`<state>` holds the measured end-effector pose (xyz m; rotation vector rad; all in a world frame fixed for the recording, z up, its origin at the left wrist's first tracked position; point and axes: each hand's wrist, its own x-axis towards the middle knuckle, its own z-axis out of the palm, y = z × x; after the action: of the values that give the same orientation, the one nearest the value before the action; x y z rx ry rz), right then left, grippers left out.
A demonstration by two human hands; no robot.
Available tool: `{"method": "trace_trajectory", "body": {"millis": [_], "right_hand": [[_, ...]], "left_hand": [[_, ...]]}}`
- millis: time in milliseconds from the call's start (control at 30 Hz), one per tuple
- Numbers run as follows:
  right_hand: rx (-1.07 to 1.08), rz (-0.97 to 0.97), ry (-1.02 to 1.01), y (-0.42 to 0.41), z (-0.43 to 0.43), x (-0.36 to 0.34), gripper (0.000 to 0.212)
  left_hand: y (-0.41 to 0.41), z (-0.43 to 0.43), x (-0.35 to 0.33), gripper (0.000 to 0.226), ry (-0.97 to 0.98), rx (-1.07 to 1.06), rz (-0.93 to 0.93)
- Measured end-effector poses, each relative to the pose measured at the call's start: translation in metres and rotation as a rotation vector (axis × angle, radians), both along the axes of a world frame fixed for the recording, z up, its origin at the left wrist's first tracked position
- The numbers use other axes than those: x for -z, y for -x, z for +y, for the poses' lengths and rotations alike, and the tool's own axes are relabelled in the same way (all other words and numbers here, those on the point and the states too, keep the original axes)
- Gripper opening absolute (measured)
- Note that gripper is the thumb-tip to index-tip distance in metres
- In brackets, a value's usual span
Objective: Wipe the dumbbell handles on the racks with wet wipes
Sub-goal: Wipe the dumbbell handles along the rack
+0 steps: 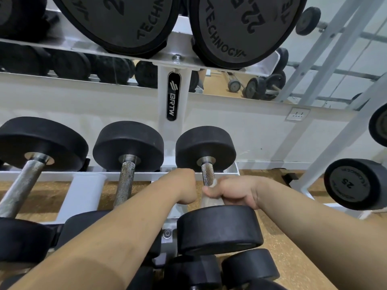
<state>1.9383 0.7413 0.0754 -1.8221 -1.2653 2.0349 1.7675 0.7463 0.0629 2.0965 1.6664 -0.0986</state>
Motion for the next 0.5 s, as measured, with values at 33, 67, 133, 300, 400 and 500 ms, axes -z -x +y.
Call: {"method": "trace_trajectory", "body": {"millis": [33, 67, 133, 300, 400, 500], "right_hand": [[0.078, 0.046, -0.014, 0.005, 0.003, 0.0, 0.019], [0.156, 0.093, -0.038, 0.01, 0.007, 0.003, 0.021], [0.266, 0.173, -0.064, 0.018, 0.015, 0.009, 0.028], [0.158, 0.217, 0.013, 0.008, 0.008, 0.012, 0.027], [0.046, 0.098, -0.005, -0.001, 0.003, 0.012, 0.024], [-0.185, -0.014, -0.06, -0.006, 0.0, 0.005, 0.027]], "left_hand": [[0.0, 0.0, 0.001, 0.029, 0.003, -0.006, -0.008], [0.0, 0.0, 0.001, 0.027, 0.006, -0.007, -0.017], [0.0, 0.0, 0.001, 0.026, 0.009, 0.001, -0.028], [0.002, 0.001, 0.0, 0.022, 0.01, -0.002, -0.006], [0.002, -0.001, -0.001, 0.023, 0.026, -0.007, -0.015], [0.001, -0.003, -0.002, 0.027, 0.01, 0.002, 0.002]]}}
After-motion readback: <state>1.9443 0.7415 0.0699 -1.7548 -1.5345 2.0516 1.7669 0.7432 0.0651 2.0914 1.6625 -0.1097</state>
